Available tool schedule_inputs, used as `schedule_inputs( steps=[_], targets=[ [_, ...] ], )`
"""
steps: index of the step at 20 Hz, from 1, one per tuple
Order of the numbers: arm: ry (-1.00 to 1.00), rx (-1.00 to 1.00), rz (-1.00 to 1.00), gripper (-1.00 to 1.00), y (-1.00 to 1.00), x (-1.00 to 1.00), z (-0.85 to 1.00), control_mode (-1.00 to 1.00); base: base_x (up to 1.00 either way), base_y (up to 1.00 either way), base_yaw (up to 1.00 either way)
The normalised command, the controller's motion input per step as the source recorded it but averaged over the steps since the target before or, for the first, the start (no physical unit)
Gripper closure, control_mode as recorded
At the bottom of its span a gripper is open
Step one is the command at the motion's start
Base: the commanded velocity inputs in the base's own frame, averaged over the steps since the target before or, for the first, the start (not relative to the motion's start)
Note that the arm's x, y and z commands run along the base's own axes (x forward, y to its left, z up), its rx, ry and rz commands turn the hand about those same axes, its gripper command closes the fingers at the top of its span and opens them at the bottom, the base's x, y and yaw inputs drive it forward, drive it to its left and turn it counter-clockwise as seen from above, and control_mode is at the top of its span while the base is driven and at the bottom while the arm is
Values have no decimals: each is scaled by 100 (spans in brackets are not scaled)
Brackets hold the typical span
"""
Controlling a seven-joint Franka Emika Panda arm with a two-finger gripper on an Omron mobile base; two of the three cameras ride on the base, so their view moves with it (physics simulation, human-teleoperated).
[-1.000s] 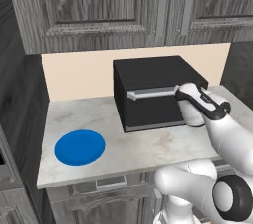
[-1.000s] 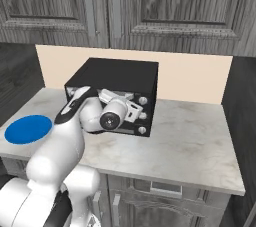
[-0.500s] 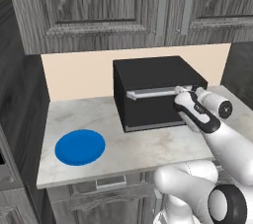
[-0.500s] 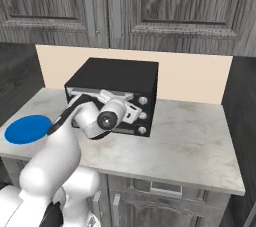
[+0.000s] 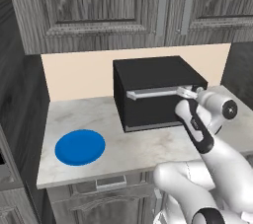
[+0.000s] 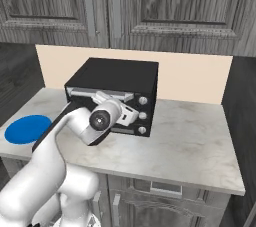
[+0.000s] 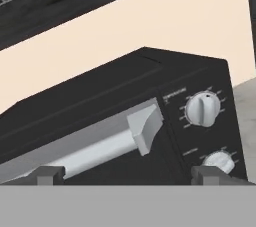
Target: Pull the toaster oven rack outwards. Pick up the baguette from the plate and place it on the toaster oven rack. Close the toaster oven door fully and set the temperature to the lowest setting.
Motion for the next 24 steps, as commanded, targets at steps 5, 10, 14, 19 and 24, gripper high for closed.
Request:
schedule_inputs(
  steps=[5,10,14,19,24],
  targets=[
    [8,0,0,-100,-3,-30,27,-100,0,0,0],
    [3,2,0,-100,-15,-29,5,-100,0,0,0],
    [0,6,0,-100,-20,-51,1,-100,0,0,0],
    [13,0,5,-100,-6,-93,60,-100,0,0,0],
    [26,-7,7,-100,0,-37,46,-100,0,0,0]
  ],
)
